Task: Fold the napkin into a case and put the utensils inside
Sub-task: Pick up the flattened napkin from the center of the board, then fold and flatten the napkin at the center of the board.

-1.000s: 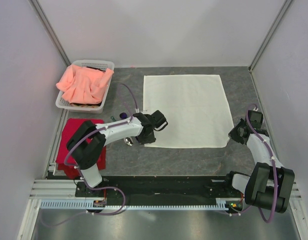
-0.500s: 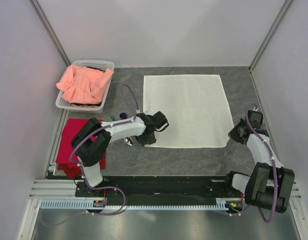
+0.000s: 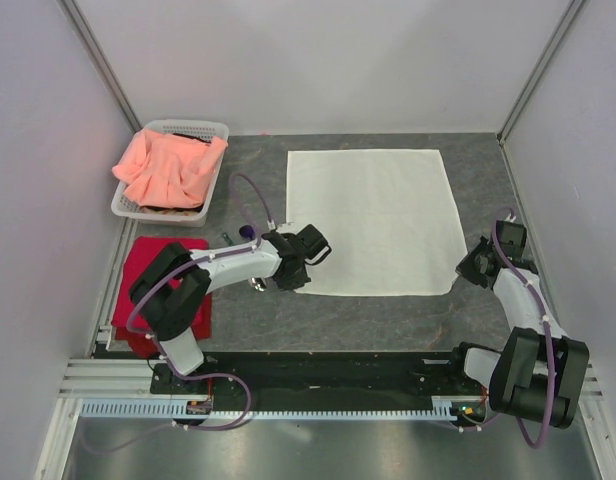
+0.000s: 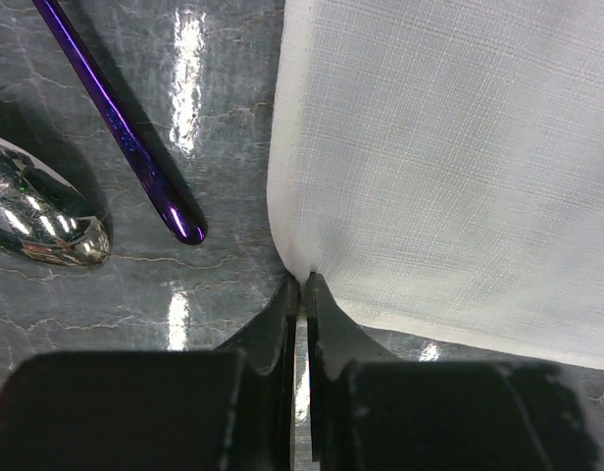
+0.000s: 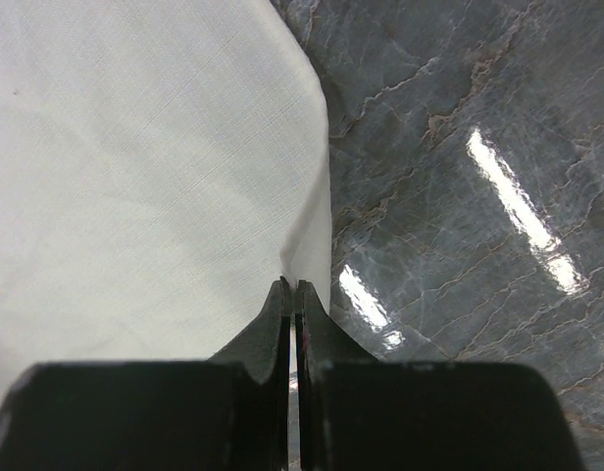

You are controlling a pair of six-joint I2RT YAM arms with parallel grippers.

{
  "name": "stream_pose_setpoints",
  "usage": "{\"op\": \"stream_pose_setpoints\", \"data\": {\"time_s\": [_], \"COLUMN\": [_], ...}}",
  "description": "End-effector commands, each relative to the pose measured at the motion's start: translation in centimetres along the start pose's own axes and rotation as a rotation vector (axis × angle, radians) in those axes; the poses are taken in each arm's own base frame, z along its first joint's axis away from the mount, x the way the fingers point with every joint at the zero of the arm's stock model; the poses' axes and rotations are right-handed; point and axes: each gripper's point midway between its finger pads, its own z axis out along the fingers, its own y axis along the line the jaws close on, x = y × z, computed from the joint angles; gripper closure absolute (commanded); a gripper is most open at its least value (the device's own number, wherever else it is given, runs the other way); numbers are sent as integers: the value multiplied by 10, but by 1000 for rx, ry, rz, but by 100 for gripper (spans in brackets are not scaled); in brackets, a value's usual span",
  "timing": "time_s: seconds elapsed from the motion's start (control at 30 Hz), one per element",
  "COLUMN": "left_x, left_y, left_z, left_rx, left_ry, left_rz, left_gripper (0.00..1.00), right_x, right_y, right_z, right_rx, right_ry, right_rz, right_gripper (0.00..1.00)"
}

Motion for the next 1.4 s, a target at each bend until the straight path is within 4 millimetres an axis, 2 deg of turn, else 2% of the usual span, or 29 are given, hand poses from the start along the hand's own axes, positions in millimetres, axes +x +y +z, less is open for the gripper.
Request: {"op": "stream_pose_setpoints", "data": {"time_s": [0.0,0.13,0.23,0.27,0.3,0.33,0.37,0.4,0.43,0.47,0.53,0.57,0.63,0.67,0.77,0.83,0.9,0.93,0.97,1.03,1.07,1.13,1.17,1.2,1.23,1.27,1.3,1.33,1.37], "left_x": [-27,-58,-92,-111,-122,-130,-146,-147,-153,-163,-167,-172,-169,-171,-171,-174,-178,-180,-186,-194,-206,-218,-221,-236,-242,-245,-261,-268,-269], "left_y": [-10,-29,-50,-60,-64,-68,-74,-78,-82,-81,-71,-64,-46,-35,-2,15,17,16,9,3,0,-5,-11,-16,-21,-31,-32,-38,-48], "left_z": [-23,-71,-134,-167,-194,-217,-255,-287,-314,-351,-402,-437,-481,-503,-542,-551,-543,-537,-521,-499,-475,-445,-433,-406,-392,-370,-336,-313,-298], "left_rx": [81,219,367,432,493,544,620,710,779,844,944,1004,1090,1123,1163,1146,1106,1086,1036,962,862,762,748,697,699,706,655,658,686], "left_ry": [-103,-188,-291,-359,-402,-437,-504,-527,-575,-650,-740,-798,-880,-926,-1037,-1080,-1086,-1084,-1068,-1047,-1034,-999,-971,-938,-900,-847,-799,-760,-720], "left_rz": [2,41,94,123,135,146,167,192,212,235,263,259,283,276,242,206,188,186,180,148,108,73,82,74,50,68,47,27,45], "left_gripper": [98,98,98,98,98,98,98,98,98,98,98,98,98,98,98,98,98,98,98,98,98,98,98,98,98,98,98,98,98], "right_x": [-11,-30,-62,-72,-92,-102,-111,-130,-139,-157,-166,-174,-175,-177,-172,-171,-174,-175,-179,-187,-190,-201,-205,-212,-213,-214,-219,-218,-224], "right_y": [17,44,66,72,85,90,96,108,110,121,122,128,128,129,131,132,134,136,138,145,147,153,153,156,159,158,163,168,173], "right_z": [-15,-37,-74,-87,-117,-134,-151,-192,-212,-256,-300,-345,-385,-422,-471,-483,-483,-479,-460,-443,-412,-387,-348,-333,-315,-274,-261,-243,-212], "right_rx": [-79,-181,-237,-252,-284,-299,-316,-342,-342,-379,-381,-423,-442,-470,-530,-549,-551,-558,-549,-569,-551,-554,-521,-519,-519,-482,-497,-512,-516], "right_ry": [-39,-79,-167,-199,-265,-301,-334,-412,-457,-560,-651,-749,-831,-912,-1009,-1038,-1049,-1040,-1001,-988,-929,-913,-840,-828,-793,-714,-706,-666,-637], "right_rz": [-31,-24,-21,-28,-42,-55,-79,-121,-134,-153,-171,-178,-186,-183,-187,-189,-190,-189,-183,-179,-160,-149,-138,-133,-137,-131,-127,-132,-128], "right_gripper": [100,100,100,100,100,100,100,100,100,100,100,100,100,100,100,100,100,100,100,100,100,100,100,100,100,100,100,100,100]}}
